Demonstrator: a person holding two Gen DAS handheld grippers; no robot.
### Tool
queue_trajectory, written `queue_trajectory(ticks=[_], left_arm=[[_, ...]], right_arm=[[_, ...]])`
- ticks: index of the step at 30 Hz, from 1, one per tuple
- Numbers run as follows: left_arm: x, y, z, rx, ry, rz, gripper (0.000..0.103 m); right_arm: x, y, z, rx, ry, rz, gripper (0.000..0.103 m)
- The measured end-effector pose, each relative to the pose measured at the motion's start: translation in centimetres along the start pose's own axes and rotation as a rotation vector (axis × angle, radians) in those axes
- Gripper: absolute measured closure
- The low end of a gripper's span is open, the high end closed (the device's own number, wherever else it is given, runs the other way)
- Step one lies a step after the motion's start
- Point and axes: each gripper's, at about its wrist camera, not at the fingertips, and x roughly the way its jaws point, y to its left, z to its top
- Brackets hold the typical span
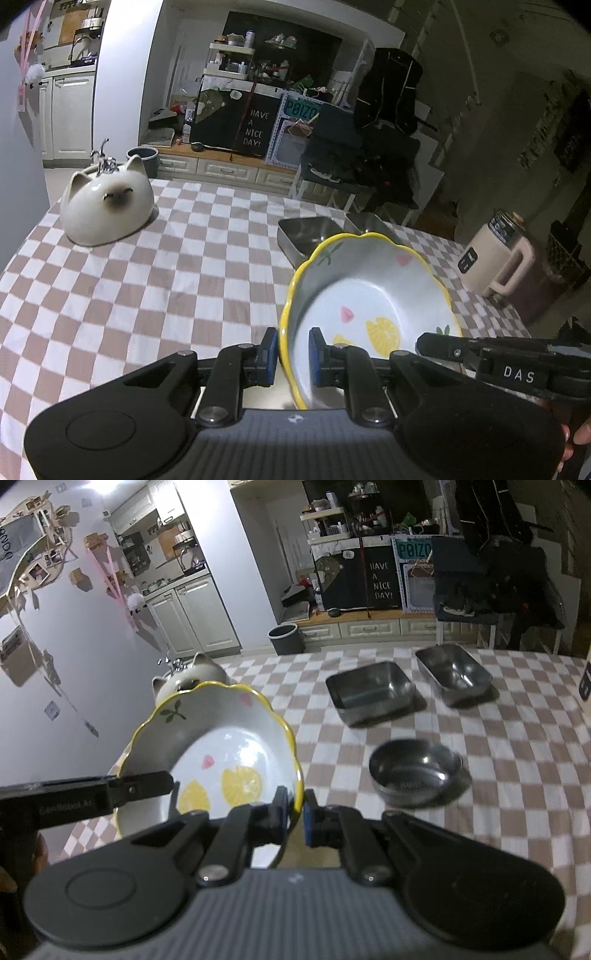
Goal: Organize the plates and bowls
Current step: 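Lift the yellow-rimmed bowl with both grippers and carry it toward the cream bowl, then lower the yellow-rimmed bowl into the cream bowl with both grippers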
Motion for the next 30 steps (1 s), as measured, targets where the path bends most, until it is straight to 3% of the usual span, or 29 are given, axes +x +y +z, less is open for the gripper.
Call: queue_trajectory(ticks=[13, 21, 30], left_arm=[[0.5, 0.1, -3.3, 0.016, 0.045, -0.006, 0.084], [1.4, -0.2, -4.1, 0.048, 0.089, 0.017, 0.084], [2.6, 0.6, -4.4, 0.008, 0.134, 0.032, 0.084]], right_arm=[[0.0, -0.7, -4.7, 0.066, 0.048, -0.002, 0.093], [0.3, -0.6, -5.7, 0.070, 0.094, -0.009, 0.092], [1.1, -0.1, -6.3, 0.055, 0.135, -0.028, 0.091]])
